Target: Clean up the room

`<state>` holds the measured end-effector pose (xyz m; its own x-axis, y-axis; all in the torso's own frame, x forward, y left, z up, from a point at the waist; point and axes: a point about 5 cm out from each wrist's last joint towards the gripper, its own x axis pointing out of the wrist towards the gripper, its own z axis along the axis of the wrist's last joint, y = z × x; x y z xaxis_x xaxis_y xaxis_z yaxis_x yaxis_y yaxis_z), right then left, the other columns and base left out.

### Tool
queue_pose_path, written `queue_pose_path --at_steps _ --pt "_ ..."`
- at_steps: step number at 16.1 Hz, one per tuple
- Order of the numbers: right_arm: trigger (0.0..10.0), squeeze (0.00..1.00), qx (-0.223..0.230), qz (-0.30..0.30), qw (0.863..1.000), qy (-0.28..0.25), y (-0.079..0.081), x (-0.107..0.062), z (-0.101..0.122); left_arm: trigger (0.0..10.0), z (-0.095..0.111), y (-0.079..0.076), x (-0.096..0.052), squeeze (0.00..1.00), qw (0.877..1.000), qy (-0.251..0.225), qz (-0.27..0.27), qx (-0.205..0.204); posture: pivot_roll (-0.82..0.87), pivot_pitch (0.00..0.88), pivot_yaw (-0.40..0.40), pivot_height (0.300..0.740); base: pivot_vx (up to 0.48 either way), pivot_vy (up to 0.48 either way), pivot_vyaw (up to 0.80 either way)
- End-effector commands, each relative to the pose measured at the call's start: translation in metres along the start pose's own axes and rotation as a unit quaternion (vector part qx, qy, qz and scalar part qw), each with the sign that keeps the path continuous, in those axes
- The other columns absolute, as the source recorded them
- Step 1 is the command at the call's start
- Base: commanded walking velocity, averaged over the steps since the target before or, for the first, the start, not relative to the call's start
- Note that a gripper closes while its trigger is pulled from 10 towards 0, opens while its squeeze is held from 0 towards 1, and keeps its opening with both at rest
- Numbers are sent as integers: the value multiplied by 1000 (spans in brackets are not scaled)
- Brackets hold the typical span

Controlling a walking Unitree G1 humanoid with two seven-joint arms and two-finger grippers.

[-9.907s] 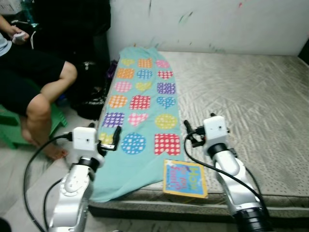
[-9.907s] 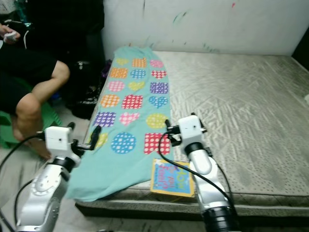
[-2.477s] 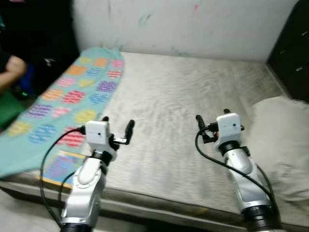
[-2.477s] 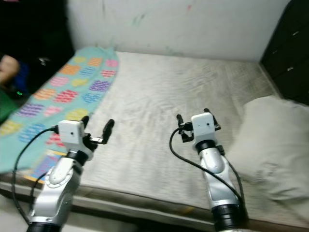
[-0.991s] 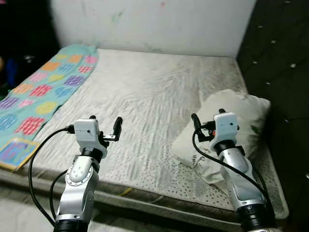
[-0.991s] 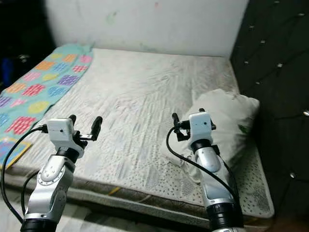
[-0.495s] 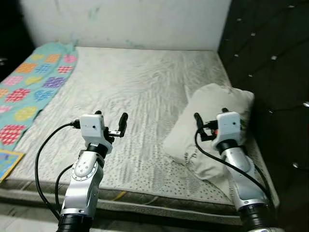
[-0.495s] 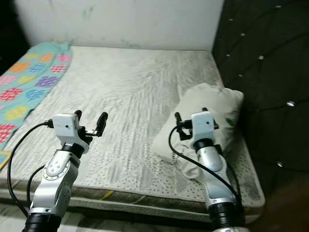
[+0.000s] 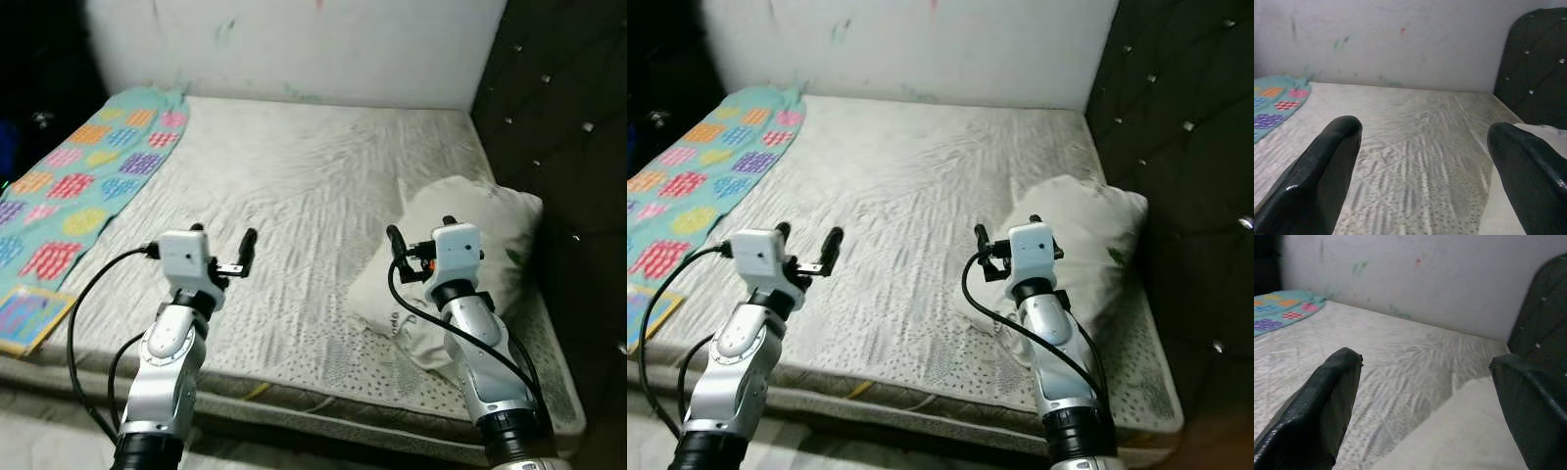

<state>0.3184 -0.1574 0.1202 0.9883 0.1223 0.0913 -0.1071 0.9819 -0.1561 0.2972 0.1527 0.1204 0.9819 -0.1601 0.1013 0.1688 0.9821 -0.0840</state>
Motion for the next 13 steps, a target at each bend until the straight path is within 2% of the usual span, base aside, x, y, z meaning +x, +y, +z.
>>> queue_pose_path --at_steps 1,3,5,9,13 --pt "10000 0 1 -6 1000 0 -2 1 1 10000 3 0 1 0 1000 -2 -2 5 -71 0 51 740 0 0 -800" --pt "10000 0 -1 -5 1000 -1 -1 2 1 10000 6 2 2 0 1000 -5 -2 7 -65 0 54 740 0 0 -800" --pt "10000 0 -2 -12 1000 -7 -3 7 4 10000 10 1 5 0 1000 -10 -5 6 -61 0 69 740 0 -264 -800" --pt "10000 0 1 -24 1000 -5 -6 6 2 10000 12 1 7 0 1000 -11 -11 7 -58 0 75 740 0 0 -800" --pt "10000 0 8 -21 1000 -10 -4 10 2 10000 16 -1 10 0 1000 -20 -11 4 -43 0 51 740 0 0 -702"
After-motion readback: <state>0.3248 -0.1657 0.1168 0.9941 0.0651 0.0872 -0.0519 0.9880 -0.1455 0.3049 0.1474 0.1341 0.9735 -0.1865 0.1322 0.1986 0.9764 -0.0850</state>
